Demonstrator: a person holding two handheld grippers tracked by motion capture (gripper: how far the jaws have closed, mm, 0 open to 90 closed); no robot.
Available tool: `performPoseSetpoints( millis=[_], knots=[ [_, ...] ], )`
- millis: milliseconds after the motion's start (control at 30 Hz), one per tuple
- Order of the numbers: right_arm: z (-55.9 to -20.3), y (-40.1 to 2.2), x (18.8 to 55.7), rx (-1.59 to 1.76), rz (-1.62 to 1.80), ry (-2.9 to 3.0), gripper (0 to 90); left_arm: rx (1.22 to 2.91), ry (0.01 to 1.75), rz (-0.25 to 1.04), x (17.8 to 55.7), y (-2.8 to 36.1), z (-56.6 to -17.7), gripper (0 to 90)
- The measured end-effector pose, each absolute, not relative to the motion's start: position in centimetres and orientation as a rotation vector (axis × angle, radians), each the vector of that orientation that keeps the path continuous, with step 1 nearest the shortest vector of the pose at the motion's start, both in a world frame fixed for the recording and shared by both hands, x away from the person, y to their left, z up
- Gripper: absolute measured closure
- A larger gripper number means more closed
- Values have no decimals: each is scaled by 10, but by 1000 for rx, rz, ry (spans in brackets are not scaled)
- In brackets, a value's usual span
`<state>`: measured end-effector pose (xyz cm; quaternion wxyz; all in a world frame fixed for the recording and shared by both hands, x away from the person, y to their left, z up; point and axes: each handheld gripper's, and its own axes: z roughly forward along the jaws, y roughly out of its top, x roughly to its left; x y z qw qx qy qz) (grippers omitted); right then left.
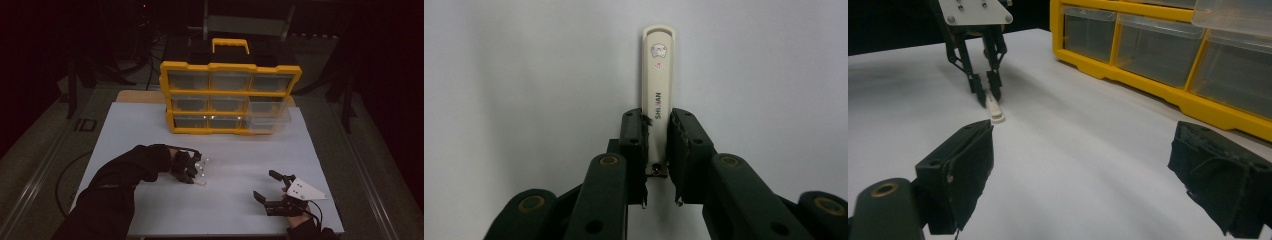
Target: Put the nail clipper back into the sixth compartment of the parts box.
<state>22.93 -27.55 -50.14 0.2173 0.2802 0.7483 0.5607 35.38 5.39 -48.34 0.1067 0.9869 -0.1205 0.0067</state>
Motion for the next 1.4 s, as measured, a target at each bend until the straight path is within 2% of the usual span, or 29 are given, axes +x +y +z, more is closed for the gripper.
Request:
performPoseSetpoints(
  millis=[133, 300, 533, 833, 933, 1400],
  knots=[
    [-501, -276, 229, 779, 1551, 2070, 107, 2856, -229, 40, 350, 58, -471, 783],
    [-501, -276, 229, 780, 1550, 2067, 107, 2825, -165, 42, 347, 61, -460, 783],
    [-501, -276, 229, 779, 1547, 2065, 107, 2862, -30, -7, 345, 59, -452, 783],
    [-500, -276, 229, 776, 1549, 2060, 108, 2832, 32, -87, 342, 55, -441, 782],
    [-500, -277, 229, 774, 1550, 2060, 108, 2772, 58, -105, 341, 54, -433, 782],
    [-500, -277, 229, 776, 1555, 2054, 108, 2682, 144, -67, 339, 41, -406, 782]
  ],
)
